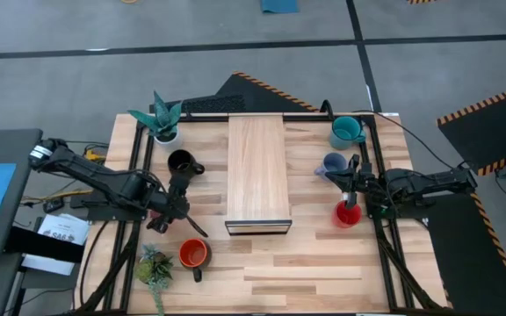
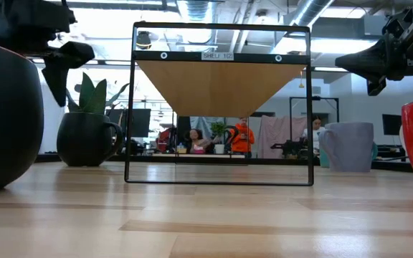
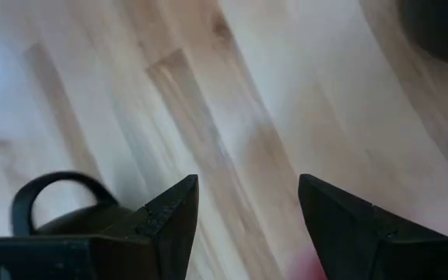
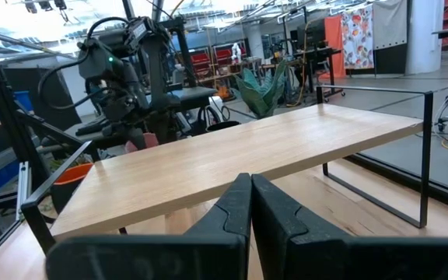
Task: Place coffee mugs
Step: Put the pink mug on the shelf
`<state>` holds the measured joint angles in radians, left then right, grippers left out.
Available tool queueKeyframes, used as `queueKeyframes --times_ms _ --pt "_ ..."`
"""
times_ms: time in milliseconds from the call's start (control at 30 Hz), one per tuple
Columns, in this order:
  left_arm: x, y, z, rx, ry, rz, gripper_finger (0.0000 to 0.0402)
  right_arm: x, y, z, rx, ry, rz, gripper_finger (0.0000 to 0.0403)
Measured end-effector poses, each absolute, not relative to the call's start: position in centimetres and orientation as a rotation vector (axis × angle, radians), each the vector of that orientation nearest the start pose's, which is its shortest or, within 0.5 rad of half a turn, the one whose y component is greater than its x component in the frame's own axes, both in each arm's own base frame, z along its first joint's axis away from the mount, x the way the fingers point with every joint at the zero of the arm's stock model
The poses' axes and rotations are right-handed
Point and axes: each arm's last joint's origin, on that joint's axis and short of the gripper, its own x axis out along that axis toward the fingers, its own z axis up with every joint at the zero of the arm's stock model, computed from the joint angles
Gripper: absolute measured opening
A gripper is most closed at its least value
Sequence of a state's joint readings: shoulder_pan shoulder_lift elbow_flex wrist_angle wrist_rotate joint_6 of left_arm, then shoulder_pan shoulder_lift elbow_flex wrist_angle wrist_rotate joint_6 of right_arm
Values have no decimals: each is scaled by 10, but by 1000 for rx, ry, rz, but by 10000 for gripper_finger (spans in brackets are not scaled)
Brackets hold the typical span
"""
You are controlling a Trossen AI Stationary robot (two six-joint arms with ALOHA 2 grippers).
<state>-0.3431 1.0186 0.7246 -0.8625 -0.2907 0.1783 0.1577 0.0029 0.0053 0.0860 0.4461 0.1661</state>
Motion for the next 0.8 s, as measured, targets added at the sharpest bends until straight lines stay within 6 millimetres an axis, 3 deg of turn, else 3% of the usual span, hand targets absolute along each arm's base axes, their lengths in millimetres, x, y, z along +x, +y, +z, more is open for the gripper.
queueKeyframes --times_ms 467,700,800 --pt "154 -45 250 481 1007 -105 208 95 2 173 191 -108 -281 38" --pt "150 -49 282 348 1104 -171 208 95 2 173 191 -108 -281 38" --pt "147 -49 283 334 1185 -150 208 95 2 173 191 -108 -281 38"
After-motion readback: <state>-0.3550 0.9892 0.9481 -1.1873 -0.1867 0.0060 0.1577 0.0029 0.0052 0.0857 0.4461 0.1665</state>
